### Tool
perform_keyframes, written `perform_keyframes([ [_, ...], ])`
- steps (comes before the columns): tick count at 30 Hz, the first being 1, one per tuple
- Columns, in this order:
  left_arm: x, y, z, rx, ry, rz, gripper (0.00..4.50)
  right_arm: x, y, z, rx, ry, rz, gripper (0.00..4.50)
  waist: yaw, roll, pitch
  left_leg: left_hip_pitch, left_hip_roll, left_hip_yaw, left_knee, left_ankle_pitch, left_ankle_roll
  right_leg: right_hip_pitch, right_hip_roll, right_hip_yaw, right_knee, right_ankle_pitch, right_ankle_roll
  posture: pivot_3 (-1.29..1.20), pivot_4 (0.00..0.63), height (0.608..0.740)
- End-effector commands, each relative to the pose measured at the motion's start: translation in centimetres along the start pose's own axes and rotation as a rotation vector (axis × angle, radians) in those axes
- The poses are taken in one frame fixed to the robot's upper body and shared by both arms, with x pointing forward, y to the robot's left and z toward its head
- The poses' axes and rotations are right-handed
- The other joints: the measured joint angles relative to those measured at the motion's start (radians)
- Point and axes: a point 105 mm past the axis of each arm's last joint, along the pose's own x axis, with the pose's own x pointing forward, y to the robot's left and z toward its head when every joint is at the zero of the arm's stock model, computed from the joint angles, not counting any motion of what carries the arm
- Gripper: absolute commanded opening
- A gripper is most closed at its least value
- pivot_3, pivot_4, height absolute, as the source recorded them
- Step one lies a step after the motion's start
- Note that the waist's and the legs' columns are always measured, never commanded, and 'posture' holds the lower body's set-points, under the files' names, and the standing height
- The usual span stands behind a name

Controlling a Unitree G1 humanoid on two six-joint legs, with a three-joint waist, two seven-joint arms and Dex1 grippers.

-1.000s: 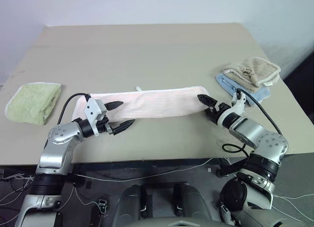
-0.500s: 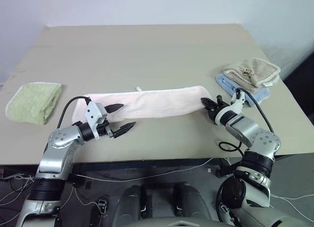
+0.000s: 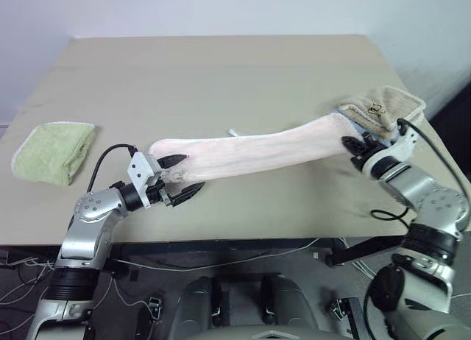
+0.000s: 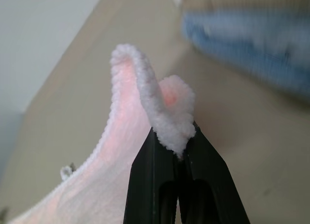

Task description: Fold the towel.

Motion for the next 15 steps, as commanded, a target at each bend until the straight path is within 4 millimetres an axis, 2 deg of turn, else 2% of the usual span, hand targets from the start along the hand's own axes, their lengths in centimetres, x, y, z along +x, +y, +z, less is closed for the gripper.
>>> perform_keyframes([
  [1, 0.1, 0.3, 1.0, 0.044, -0.028, 0.008, 4.50, 0.5, 4.6, 0.2, -0.219, 0.014, 0.148, 0.06, -0.002, 0.000, 0.000, 0.000, 0.000, 0.000, 0.000, 0.000, 0.000, 0.000, 0.000, 0.000, 0.000, 0.000, 0.000, 0.00, 0.150, 0.740],
  [3, 0.2, 0.3, 1.0, 0.047, -0.031, 0.009, 4.50, 0.9, 6.8, -1.6, -0.399, 0.077, 0.222, 0.06, 0.000, 0.000, 0.000, 0.000, 0.001, 0.000, 0.000, 0.000, 0.000, 0.000, 0.001, 0.000, 0.000, 0.000, 0.000, 0.00, 0.150, 0.740],
  [5, 0.3, 0.3, 1.1, 0.050, -0.036, 0.010, 4.50, 1.2, 8.9, -4.3, -0.588, 0.157, 0.312, 0.06, 0.002, 0.000, 0.000, 0.000, 0.000, 0.000, 0.000, 0.000, 0.000, -0.001, 0.000, 0.000, 0.000, 0.000, 0.000, 0.00, 0.150, 0.740],
  [8, 0.5, 0.2, 1.1, 0.049, -0.042, 0.012, 4.50, 1.9, 10.0, -8.2, -0.810, 0.243, 0.383, 0.06, 0.006, 0.000, 0.000, -0.001, 0.000, 0.000, 0.000, 0.000, 0.000, -0.001, 0.000, 0.000, 0.000, 0.000, 0.000, 0.00, 0.150, 0.740],
  [11, 0.6, -0.1, 1.1, 0.046, -0.049, 0.013, 4.50, 2.9, 10.9, -10.9, -0.863, 0.279, 0.433, 0.06, 0.009, -0.001, 0.000, -0.001, -0.001, 0.000, 0.000, 0.000, 0.000, -0.001, -0.001, 0.000, 0.000, 0.000, 0.000, 0.00, 0.150, 0.740],
  [15, 0.6, -0.6, 1.1, 0.036, -0.057, 0.023, 4.50, 3.9, 11.2, -13.3, -0.889, 0.315, 0.454, 0.06, 0.006, -0.001, 0.000, -0.001, -0.001, 0.000, 0.000, 0.000, 0.000, -0.001, -0.001, 0.000, 0.000, 0.000, 0.000, 0.00, 0.150, 0.740],
])
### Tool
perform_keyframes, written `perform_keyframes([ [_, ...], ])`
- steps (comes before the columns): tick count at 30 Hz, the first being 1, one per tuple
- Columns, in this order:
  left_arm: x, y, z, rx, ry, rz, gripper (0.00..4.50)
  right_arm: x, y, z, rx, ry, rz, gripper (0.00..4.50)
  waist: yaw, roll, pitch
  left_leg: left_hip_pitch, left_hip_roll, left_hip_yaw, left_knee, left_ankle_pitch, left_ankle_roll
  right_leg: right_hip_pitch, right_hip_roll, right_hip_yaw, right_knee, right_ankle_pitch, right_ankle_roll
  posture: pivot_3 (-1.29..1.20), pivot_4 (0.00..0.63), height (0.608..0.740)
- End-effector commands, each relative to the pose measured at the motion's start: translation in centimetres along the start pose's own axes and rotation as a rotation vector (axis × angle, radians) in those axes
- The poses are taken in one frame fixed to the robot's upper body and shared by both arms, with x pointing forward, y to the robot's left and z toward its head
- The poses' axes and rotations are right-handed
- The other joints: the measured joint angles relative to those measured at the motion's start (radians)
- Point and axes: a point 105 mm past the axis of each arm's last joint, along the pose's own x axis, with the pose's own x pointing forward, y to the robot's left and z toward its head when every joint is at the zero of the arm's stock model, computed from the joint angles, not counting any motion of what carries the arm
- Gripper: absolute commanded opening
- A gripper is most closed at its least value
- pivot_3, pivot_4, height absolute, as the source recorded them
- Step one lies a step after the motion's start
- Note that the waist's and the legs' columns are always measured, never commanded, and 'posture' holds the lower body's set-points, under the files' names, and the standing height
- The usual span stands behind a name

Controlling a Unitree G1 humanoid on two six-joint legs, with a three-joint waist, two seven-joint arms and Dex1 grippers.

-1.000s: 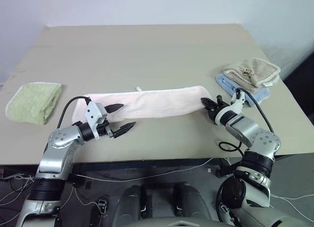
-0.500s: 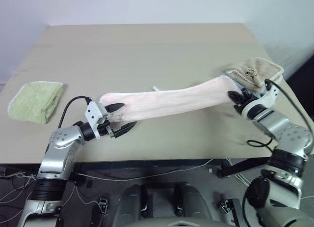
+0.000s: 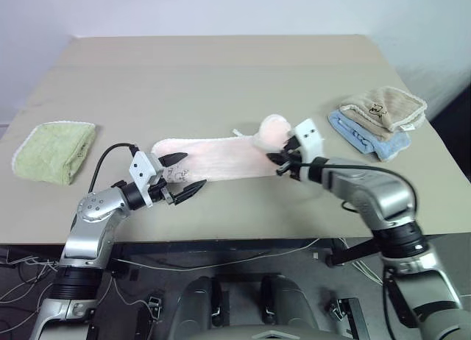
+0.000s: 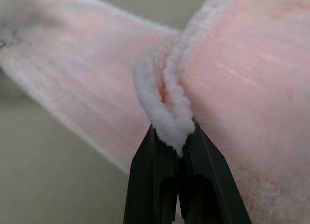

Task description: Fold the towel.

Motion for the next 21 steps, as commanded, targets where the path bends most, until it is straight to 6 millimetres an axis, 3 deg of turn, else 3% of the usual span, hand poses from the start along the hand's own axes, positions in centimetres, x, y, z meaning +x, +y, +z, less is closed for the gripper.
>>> perform_keyframes([
  [1, -0.2, -0.4, 1.0, 0.031, -0.032, 0.008, 4.50, 1.0, 0.2, 0.6, -0.068, -0.021, -0.003, 0.06, -0.001, 0.000, 0.000, 0.000, 0.000, 0.000, 0.000, 0.000, 0.000, 0.000, 0.000, 0.000, 0.000, 0.000, 0.000, 0.00, 0.150, 0.740],
  [3, -0.4, -0.5, 0.9, 0.022, -0.032, 0.018, 4.50, 1.2, 0.3, 0.4, -0.063, -0.018, 0.004, 0.06, -0.001, 0.000, 0.000, 0.000, 0.000, 0.000, 0.000, 0.000, 0.000, 0.000, 0.000, 0.000, 0.000, 0.000, 0.000, 0.00, 0.150, 0.740],
  [6, -0.8, -0.8, 0.8, 0.006, -0.029, 0.036, 4.50, 1.0, 0.9, 0.7, -0.030, -0.042, 0.052, 0.67, -0.001, 0.000, 0.000, 0.000, 0.000, 0.000, 0.000, 0.000, 0.000, 0.000, 0.000, 0.000, 0.000, 0.000, 0.000, 0.00, 0.150, 0.740],
  [12, -1.7, -1.4, 0.4, -0.074, -0.038, 0.085, 4.50, -1.4, 1.1, 3.3, -0.012, -0.172, 0.124, 2.64, 0.000, 0.000, 0.000, 0.000, 0.000, 0.000, 0.000, 0.000, 0.000, 0.000, -0.001, 0.000, 0.000, 0.000, 0.000, 0.00, 0.150, 0.740],
  [15, -2.0, -1.5, 0.5, -0.128, -0.057, 0.117, 4.50, -2.8, 0.9, 4.5, -0.021, -0.233, 0.143, 2.64, 0.001, 0.000, 0.000, 0.000, 0.000, -0.001, 0.000, -0.001, 0.000, 0.000, -0.001, 0.000, -0.001, 0.000, 0.000, 0.00, 0.150, 0.740],
  [18, -2.8, -1.5, 0.5, -0.284, -0.092, 0.184, 4.50, -4.3, -0.5, 6.2, 0.027, -0.318, 0.140, 2.64, 0.000, 0.000, 0.000, 0.000, 0.001, -0.001, 0.000, -0.001, 0.000, 0.000, -0.001, 0.000, -0.001, 0.000, 0.000, 0.00, 0.150, 0.740],
  [21, -3.2, -2.0, 0.3, -0.429, -0.113, 0.237, 4.50, -3.1, -3.0, 5.6, 0.057, -0.295, 0.051, 2.08, -0.005, 0.000, 0.000, 0.000, 0.001, -0.001, 0.000, 0.000, 0.000, 0.000, -0.001, 0.000, -0.001, 0.000, 0.000, 0.00, 0.150, 0.740],
])
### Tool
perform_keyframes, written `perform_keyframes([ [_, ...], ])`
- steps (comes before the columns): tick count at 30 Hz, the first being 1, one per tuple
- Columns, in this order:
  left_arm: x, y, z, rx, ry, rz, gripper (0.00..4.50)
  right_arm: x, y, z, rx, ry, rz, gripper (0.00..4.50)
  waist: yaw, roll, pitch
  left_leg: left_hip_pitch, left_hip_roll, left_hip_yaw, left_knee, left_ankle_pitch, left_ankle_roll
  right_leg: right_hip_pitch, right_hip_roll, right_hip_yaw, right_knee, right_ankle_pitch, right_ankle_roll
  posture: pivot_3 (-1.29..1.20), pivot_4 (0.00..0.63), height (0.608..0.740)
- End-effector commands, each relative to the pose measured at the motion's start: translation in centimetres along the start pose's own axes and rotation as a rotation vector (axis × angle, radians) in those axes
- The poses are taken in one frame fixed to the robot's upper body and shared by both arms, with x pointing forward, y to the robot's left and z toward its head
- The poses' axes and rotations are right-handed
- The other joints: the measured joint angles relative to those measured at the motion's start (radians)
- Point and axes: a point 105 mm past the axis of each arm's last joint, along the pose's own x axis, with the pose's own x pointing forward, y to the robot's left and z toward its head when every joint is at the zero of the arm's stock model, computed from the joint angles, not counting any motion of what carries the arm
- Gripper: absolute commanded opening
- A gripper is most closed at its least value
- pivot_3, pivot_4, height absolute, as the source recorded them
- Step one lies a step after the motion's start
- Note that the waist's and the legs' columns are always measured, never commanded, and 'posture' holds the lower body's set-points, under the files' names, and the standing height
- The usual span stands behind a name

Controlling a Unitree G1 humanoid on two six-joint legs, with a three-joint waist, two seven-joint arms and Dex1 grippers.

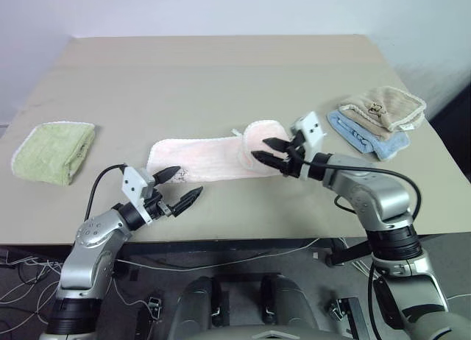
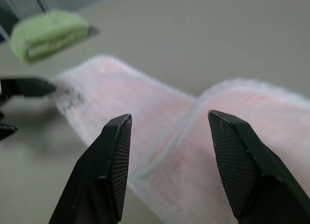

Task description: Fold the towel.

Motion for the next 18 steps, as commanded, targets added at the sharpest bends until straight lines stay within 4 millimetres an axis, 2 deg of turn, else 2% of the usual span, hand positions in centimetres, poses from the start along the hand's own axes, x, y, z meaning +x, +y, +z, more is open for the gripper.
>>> perform_keyframes([
  [1, -0.3, -0.6, 0.9, -0.129, -0.050, 0.055, 4.50, 0.9, -2.5, 0.3, -0.010, -0.017, -0.081, 1.76, -0.001, 0.000, 0.000, 0.000, 0.000, 0.000, 0.000, 0.000, 0.000, 0.000, 0.000, 0.000, 0.000, 0.000, 0.000, 0.00, 0.150, 0.740],
  [4, -0.2, -0.6, 0.6, -0.188, -0.040, 0.105, 4.50, 2.2, -3.1, -0.9, -0.043, 0.013, -0.090, 0.70, 0.001, 0.000, 0.000, 0.000, 0.000, 0.000, 0.000, 0.000, 0.000, 0.000, 0.001, 0.000, 0.000, 0.000, 0.000, 0.00, 0.150, 0.740],
  [6, -0.1, -0.8, 0.9, -0.285, -0.087, 0.155, 4.50, 3.7, -3.3, -2.7, -0.067, 0.050, -0.089, 0.02, -0.001, 0.000, 0.000, 0.000, -0.001, 0.000, 0.000, 0.000, 0.000, 0.000, 0.002, 0.000, 0.000, 0.000, 0.000, 0.00, 0.150, 0.740],
  [10, -0.1, -0.7, 0.0, -0.405, -0.083, 0.269, 4.50, 5.2, -2.7, -5.9, -0.079, 0.130, -0.043, 0.02, 0.001, 0.000, 0.000, 0.000, -0.001, 0.000, 0.000, 0.001, 0.000, 0.001, 0.002, 0.000, 0.001, 0.000, 0.000, 0.00, 0.150, 0.740],
  [12, -0.3, -0.7, -0.4, -0.465, -0.083, 0.317, 4.50, 5.4, -2.7, -6.5, -0.089, 0.142, -0.034, 0.02, 0.001, 0.000, 0.000, 0.000, -0.001, 0.000, 0.000, 0.001, 0.000, 0.002, 0.002, 0.000, 0.000, 0.000, 0.000, 0.00, 0.150, 0.740],
  [14, -0.5, -0.7, -0.6, -0.513, -0.088, 0.351, 4.50, 5.4, -2.6, -6.5, -0.085, 0.132, -0.027, 0.02, 0.000, -0.001, 0.000, 0.001, -0.001, 0.000, 0.001, 0.001, 0.000, 0.002, 0.002, -0.001, 0.001, 0.000, 0.000, 0.00, 0.150, 0.740],
  [18, -1.7, 0.4, -1.6, -0.708, -0.143, 0.503, 4.50, 4.9, -2.8, -4.7, -0.080, 0.068, -0.018, 0.02, 0.000, -0.001, 0.000, 0.002, -0.001, -0.001, 0.001, 0.000, 0.000, 0.003, 0.001, -0.001, 0.000, 0.000, 0.000, 0.00, 0.150, 0.740],
])
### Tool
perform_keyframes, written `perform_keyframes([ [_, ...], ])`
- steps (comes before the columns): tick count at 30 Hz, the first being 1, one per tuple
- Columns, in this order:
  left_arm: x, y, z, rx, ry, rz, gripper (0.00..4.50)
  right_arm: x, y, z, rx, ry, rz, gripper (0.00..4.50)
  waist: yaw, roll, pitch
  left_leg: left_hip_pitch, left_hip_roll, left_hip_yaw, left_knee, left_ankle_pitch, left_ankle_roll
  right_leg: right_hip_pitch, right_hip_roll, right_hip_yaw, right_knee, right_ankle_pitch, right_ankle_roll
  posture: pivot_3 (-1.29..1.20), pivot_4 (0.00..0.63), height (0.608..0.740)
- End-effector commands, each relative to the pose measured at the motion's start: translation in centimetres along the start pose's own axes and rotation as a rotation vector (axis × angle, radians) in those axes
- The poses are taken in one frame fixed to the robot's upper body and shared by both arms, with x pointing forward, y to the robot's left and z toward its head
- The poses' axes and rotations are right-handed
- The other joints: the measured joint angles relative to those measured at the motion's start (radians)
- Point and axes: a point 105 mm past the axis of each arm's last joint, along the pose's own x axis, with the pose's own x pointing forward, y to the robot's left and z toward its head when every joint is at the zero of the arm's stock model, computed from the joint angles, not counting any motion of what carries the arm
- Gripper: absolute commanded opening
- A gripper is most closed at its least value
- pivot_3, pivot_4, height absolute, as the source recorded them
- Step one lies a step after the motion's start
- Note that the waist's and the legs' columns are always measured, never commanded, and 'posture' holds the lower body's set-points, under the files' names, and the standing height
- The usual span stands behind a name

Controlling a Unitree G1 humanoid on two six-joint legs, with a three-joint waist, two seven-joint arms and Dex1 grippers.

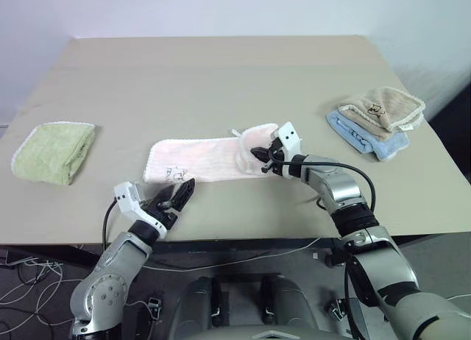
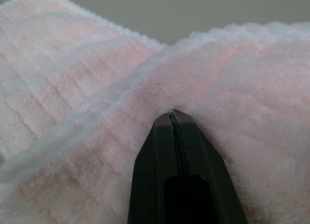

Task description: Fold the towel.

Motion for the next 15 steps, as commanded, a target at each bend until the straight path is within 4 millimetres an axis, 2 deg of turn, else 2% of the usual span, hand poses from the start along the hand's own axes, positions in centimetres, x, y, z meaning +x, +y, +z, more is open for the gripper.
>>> perform_keyframes([
  [1, -0.7, 1.1, 1.1, -0.148, -0.080, 0.101, 4.50, -0.6, -0.3, 2.4, -0.013, -0.084, 0.009, 0.02, 0.000, 0.000, 0.000, 0.000, 0.000, 0.000, 0.000, 0.000, 0.000, 0.000, 0.000, 0.000, 0.000, 0.000, 0.000, 0.00, 0.150, 0.740],
  [8, 0.3, 4.3, 2.4, -0.302, -0.131, 0.306, 4.50, -1.1, -1.0, 3.8, -0.016, -0.123, -0.020, 0.02, 0.001, 0.000, 0.000, 0.001, 0.000, -0.001, 0.000, 0.000, 0.000, 0.000, 0.000, 0.000, 0.000, 0.000, 0.000, 0.00, 0.150, 0.740],
  [15, 1.9, 5.3, 3.1, -0.356, -0.126, 0.344, 4.50, -1.5, -1.2, 4.5, -0.014, -0.152, -0.051, 0.02, 0.002, 0.001, -0.001, 0.002, 0.000, -0.001, 0.000, 0.001, -0.001, 0.002, 0.001, -0.001, 0.001, 0.000, 0.000, 0.00, 0.150, 0.740],
])
